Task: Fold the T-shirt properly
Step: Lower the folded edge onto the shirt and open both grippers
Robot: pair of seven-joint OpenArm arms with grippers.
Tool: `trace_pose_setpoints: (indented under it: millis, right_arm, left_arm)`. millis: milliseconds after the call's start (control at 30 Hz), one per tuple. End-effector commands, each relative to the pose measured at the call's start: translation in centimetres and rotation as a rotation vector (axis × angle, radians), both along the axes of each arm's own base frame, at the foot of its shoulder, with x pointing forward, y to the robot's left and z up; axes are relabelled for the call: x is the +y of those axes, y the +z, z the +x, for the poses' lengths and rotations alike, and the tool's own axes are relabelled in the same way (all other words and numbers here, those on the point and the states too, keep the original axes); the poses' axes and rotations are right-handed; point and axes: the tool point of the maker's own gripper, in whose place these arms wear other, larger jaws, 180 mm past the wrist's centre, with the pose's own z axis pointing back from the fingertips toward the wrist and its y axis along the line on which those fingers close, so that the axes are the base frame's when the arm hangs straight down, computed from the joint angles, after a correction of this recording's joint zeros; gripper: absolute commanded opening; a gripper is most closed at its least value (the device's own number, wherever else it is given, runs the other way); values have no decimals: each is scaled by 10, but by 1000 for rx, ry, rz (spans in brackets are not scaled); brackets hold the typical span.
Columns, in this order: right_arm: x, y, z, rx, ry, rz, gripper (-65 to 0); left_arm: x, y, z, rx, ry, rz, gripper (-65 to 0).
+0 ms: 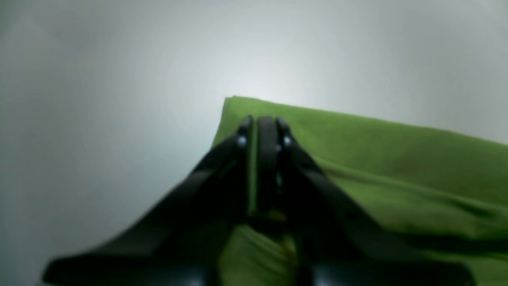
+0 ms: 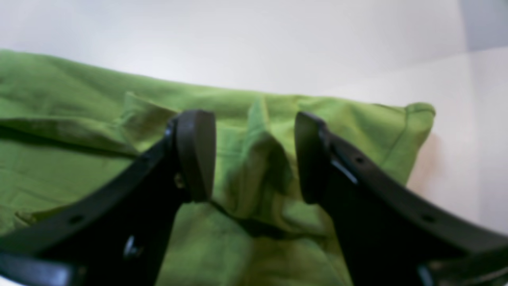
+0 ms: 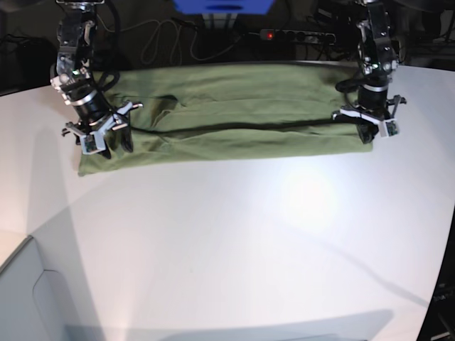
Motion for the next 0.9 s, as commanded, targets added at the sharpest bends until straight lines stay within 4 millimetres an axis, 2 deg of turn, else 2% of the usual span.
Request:
trace_pose_setpoints:
  millis: [0,67,133,333,500,633,800,867]
  right_arm:
    - [-2,14,6,-51,2,-1,-346]
    - [-2,13,6,-48,2,0,-346]
    - [-2,13,6,-47,2,1,-346]
    - [1,32,7,-92,17,-14,-346]
    - [4,46,8,-128,29,-23,-341]
    - [5,47,9,-130,29,-22,-340]
    - [5,48,10,-133,29,-22,-340]
    - [5,48,10,-133,30,-22,-340]
  left_arm:
    - [4,12,4,-36,1,20,-546]
    - [5,13,4,-40,2,21,-474]
    - [5,12,2,-38,2,23,-450]
    - [1,19,-5,-43,-14,33,-448]
    - [-8,39,-8,-78,-45,51,-448]
    - [-13,50,-9,-99,-61,59,-448]
    - [-12,54,-2,-114,-57,58,-445]
    - [-11,57,5,-129,-55,61,-411]
